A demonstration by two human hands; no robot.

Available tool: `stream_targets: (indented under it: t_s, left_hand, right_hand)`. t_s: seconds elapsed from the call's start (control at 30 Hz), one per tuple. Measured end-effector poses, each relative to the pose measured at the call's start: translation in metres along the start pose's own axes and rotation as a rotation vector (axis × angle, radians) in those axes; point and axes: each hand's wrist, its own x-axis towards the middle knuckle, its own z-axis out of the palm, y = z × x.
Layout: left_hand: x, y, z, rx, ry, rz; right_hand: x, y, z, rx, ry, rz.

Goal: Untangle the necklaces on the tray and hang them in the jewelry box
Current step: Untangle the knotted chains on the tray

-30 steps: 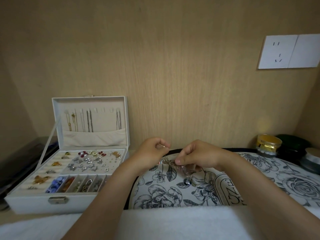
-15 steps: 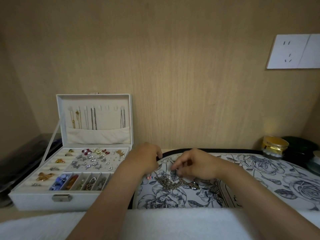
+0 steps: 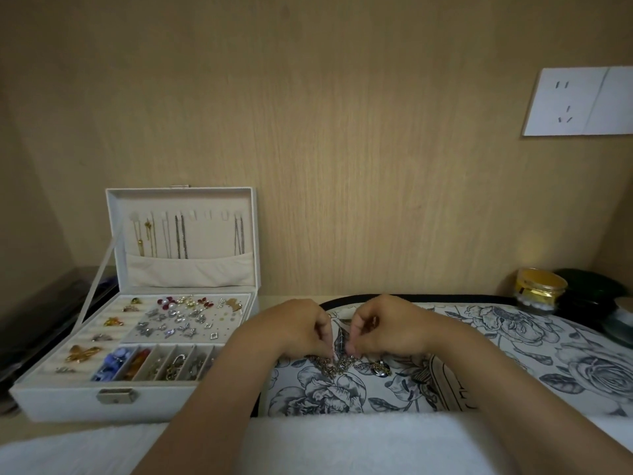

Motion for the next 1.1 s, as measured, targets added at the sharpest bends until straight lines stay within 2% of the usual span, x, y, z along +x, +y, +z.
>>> stream_targets:
  t_s: [0.07, 0.17, 0.27, 0.37, 0.53, 0.63, 0.7, 0.77, 0.9, 1.1]
  left_hand:
    - [0.002, -0.001, 0.002, 0.056, 0.068, 0.002]
    - [0.005, -0.005, 0.005, 0.139, 0.185, -0.011]
    - [0.003, -0.008, 0.003, 0.118, 0.195, -0.026]
    - [0.003, -0.002, 0.002, 0.082, 0.237, 0.032]
    - [0.008, 0.011, 0.016, -0.013, 0.159, 0.135]
    - [0.011, 0.011, 0.021, -0.001, 0.158, 0.144]
    - [0.011, 0.01, 0.021, -0.003, 0.171, 0.132]
    - [0.009, 0.009, 0.021, -0.025, 0.165, 0.123]
    - [0.009, 0.012, 0.021, -0.065, 0.139, 0.15]
    - [0.008, 0.014, 0.015, -0.418, 0.232, 0.07]
  right_hand:
    - [0.0, 0.002, -0.001, -0.078, -0.04, 0.003]
    - [0.0, 0.008, -0.005, -0.028, 0.008, 0.034]
    - [-0.003, 0.012, -0.013, -0.045, 0.057, 0.066]
    - [-0.003, 0.012, -0.015, -0.114, 0.041, 0.113]
    - [-0.006, 0.006, -0.015, -0.101, -0.038, 0.099]
    - [-0.007, 0.008, -0.018, -0.136, -0.076, 0.102]
    - [-0.007, 0.011, -0.019, -0.145, -0.044, 0.084]
    - [-0.005, 0.012, -0.02, 0.01, 0.027, 0.062]
    - [-0.003, 0.007, -0.021, 0.484, 0.092, -0.008]
    - [-0.001, 0.004, -0.024, 0.781, 0.145, -0.036]
